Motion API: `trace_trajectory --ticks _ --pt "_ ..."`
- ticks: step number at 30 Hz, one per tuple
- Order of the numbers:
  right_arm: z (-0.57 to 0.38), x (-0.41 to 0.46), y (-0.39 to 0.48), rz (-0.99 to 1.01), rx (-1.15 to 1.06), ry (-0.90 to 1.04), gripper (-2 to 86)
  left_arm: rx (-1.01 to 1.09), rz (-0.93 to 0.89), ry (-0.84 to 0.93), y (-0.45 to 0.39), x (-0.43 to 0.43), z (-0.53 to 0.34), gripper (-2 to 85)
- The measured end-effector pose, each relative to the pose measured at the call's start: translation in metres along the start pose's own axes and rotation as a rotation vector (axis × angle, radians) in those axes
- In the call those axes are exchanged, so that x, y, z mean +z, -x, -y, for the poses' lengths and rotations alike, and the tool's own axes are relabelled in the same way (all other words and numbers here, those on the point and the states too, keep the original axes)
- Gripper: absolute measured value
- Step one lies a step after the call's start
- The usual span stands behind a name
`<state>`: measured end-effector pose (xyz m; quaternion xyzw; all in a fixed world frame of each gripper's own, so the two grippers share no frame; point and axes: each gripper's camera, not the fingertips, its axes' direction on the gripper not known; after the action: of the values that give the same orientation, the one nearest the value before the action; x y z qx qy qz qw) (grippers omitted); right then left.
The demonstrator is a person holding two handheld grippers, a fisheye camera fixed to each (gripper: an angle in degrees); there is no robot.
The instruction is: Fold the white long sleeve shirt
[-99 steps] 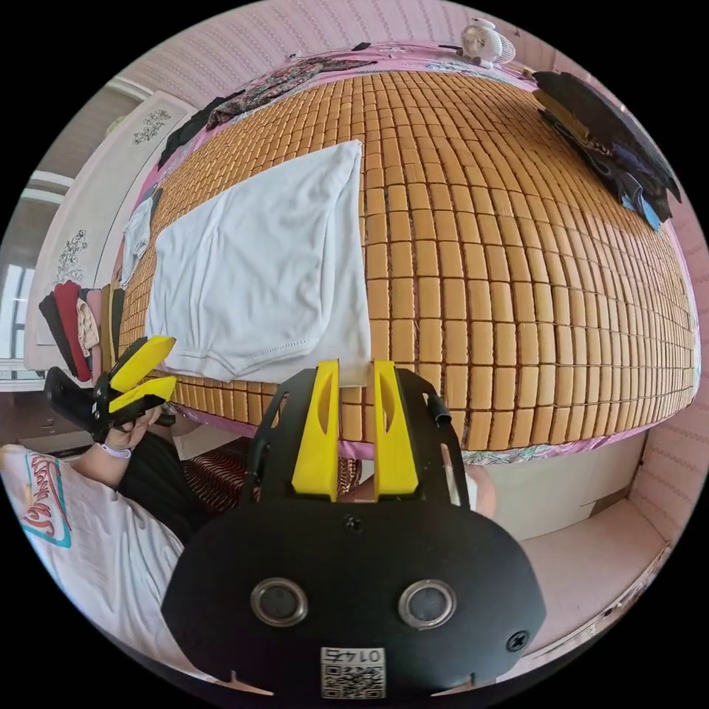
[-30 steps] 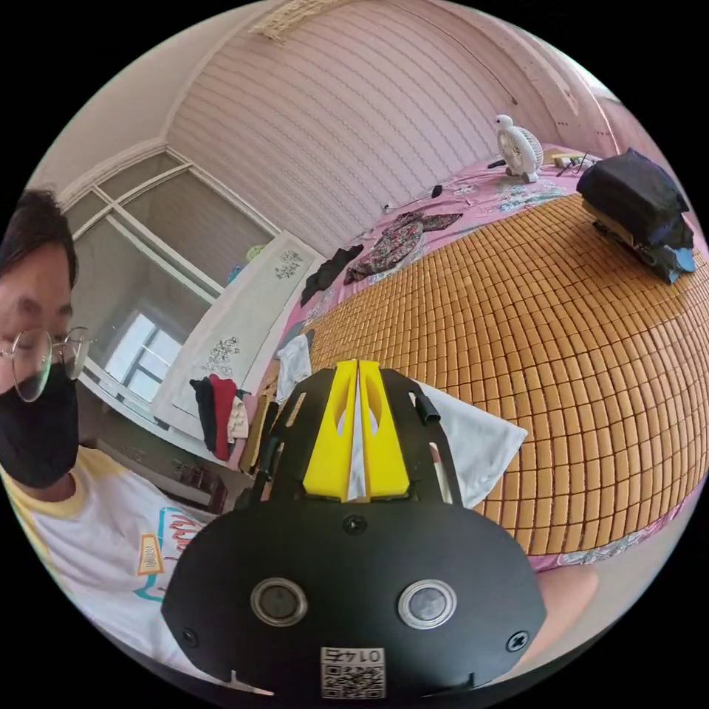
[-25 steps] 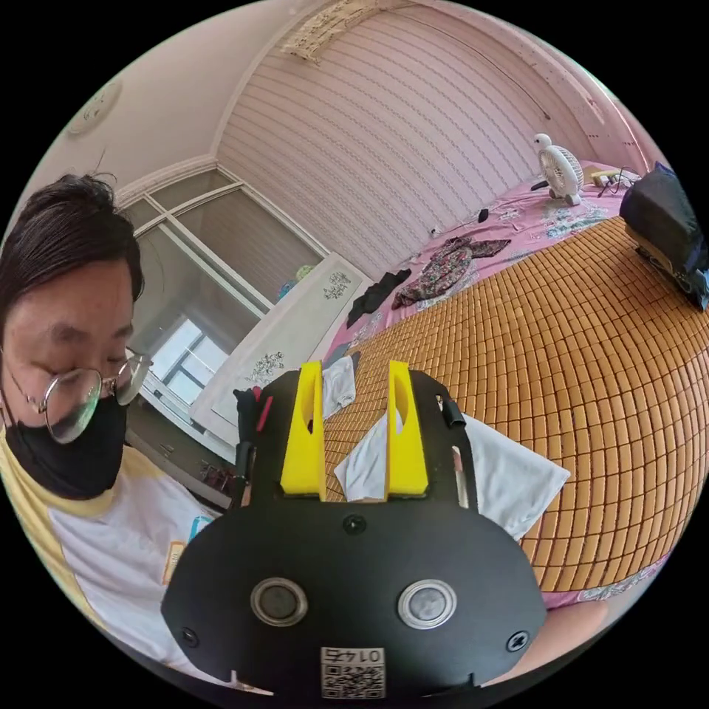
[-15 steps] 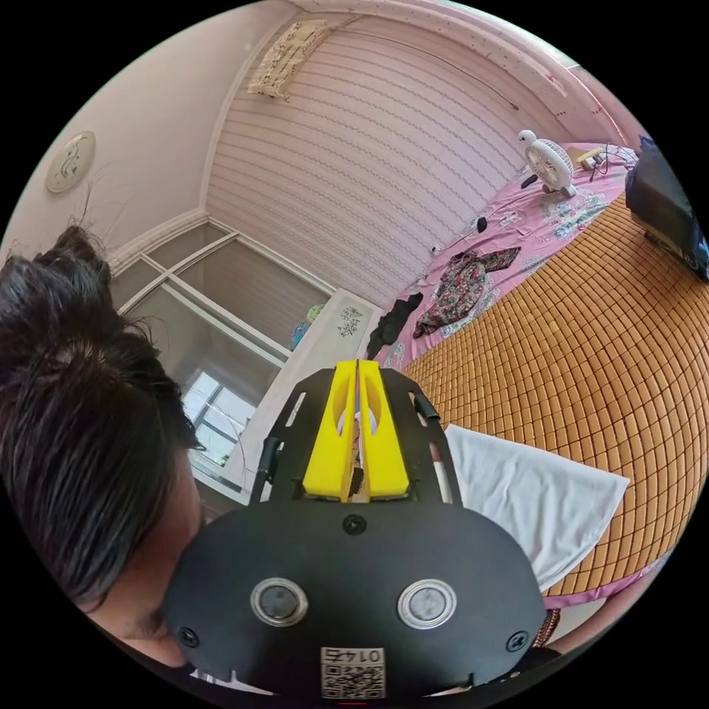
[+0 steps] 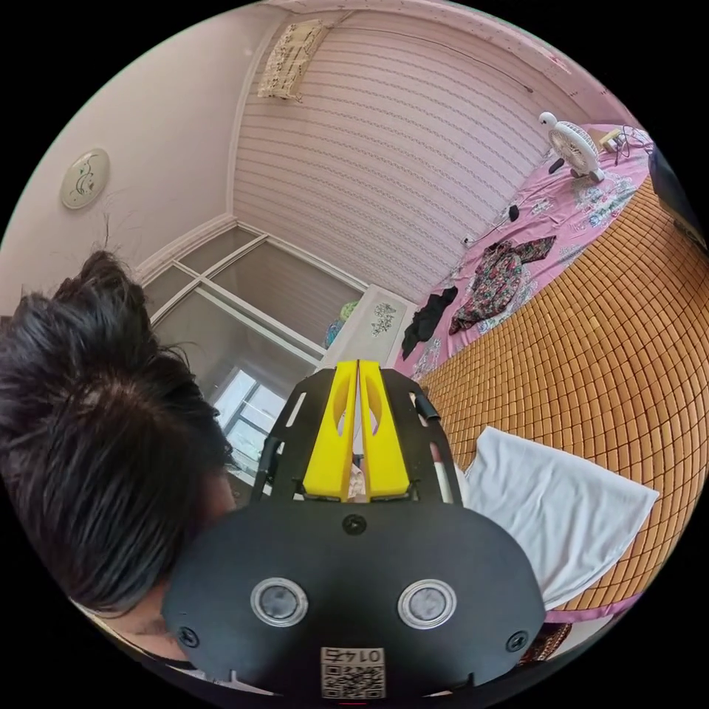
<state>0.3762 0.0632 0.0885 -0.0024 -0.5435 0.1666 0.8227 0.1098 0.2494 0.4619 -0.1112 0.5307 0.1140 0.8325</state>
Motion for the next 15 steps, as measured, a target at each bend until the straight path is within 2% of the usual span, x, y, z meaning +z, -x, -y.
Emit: trace_trajectory --ticks 7,10,13,15 --pt "0.013 0.021 0.000 0.063 0.009 0.003 -0.1 -0.001 -0.007 -0.001 -0.009 -0.011 -0.004 3.5" --pt "0.013 0.029 0.004 -0.017 -0.007 0.034 -0.1 0.010 0.003 0.000 -0.014 -0.017 -0.006 3.5" --pt "0.014 0.012 -0.013 -0.078 0.006 -0.018 -0.1 0.008 0.004 -0.006 -0.016 -0.025 -0.007 3.5" --pt "0.009 0.001 -0.041 -0.287 0.002 -0.020 -0.1 0.003 0.002 -0.011 -0.017 -0.029 -0.008 3.5"
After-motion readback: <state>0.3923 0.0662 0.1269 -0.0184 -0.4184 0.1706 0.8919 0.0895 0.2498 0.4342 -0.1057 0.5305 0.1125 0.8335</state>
